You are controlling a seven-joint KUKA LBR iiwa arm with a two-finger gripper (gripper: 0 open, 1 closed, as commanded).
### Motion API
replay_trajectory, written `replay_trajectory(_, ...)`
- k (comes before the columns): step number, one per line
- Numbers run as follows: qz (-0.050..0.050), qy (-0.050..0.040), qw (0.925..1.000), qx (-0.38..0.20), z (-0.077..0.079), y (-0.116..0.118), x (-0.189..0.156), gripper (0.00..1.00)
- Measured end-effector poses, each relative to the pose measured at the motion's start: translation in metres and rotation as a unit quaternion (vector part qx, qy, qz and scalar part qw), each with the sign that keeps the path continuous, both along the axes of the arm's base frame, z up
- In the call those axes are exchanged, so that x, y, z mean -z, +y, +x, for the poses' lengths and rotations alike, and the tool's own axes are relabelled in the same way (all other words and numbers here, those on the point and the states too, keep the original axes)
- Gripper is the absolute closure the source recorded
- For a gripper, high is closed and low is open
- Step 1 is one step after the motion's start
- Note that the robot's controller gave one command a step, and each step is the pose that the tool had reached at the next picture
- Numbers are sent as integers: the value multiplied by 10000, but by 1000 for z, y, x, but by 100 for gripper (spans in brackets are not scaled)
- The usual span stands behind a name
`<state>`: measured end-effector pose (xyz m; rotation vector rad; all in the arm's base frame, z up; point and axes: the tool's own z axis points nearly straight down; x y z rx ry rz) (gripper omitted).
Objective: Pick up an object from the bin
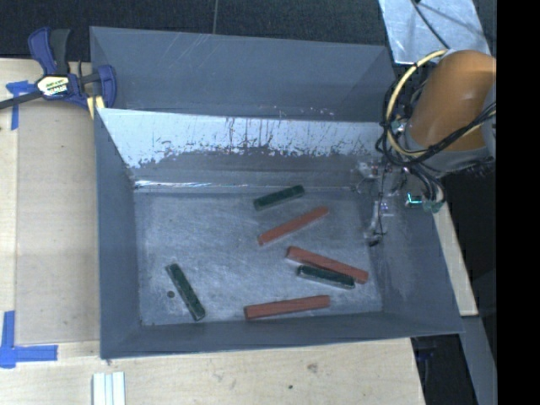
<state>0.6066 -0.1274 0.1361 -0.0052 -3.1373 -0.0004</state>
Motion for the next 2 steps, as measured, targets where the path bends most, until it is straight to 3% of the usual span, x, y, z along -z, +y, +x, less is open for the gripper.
replay_trajectory(1, 15, -10, 9994, -331, 6, 56, 70, 0)
replay_trajectory(2, -3, -48, 9995, -313, 8, 52, 65, 100)
